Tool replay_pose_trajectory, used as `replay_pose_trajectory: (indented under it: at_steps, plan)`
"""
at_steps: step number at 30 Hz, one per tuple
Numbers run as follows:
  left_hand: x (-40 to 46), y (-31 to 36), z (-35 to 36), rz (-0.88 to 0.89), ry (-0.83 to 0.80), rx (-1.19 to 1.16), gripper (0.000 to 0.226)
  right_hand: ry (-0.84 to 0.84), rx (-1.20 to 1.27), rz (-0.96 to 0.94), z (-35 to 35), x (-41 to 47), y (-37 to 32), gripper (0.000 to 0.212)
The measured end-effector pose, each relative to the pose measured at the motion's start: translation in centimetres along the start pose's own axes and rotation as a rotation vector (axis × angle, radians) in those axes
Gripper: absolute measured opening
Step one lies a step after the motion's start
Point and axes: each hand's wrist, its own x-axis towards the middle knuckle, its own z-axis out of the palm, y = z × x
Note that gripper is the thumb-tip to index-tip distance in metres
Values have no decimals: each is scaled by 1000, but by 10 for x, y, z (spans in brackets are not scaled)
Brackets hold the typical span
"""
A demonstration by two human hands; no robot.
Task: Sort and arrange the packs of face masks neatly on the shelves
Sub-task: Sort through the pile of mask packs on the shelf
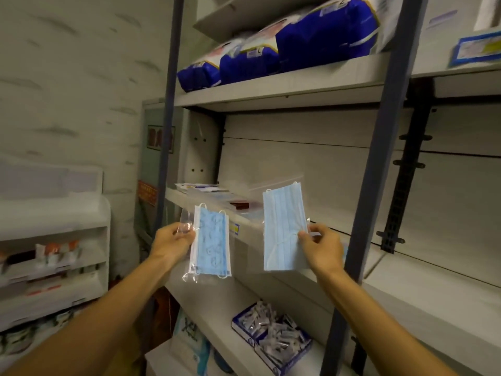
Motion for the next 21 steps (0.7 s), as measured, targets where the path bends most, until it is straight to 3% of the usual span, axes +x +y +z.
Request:
replay_pose_trajectory:
  at_steps: [3, 10, 13, 16, 21]
  plan:
    - [31, 3, 1, 3, 17, -26, 9, 13, 58, 16, 28, 29, 1, 1]
    - [126, 21, 17, 70, 8, 30, 7, 222, 113, 57, 70, 114, -4, 13]
    - [156, 22, 36, 108, -27, 23, 15, 273, 136, 68, 80, 147, 0, 21]
    - [187, 14, 55, 127, -85, -13, 8, 304, 142, 62, 89, 172, 10, 24]
    - [237, 3, 82, 116, -187, -28, 14, 373, 98, 43, 101, 199, 22, 16]
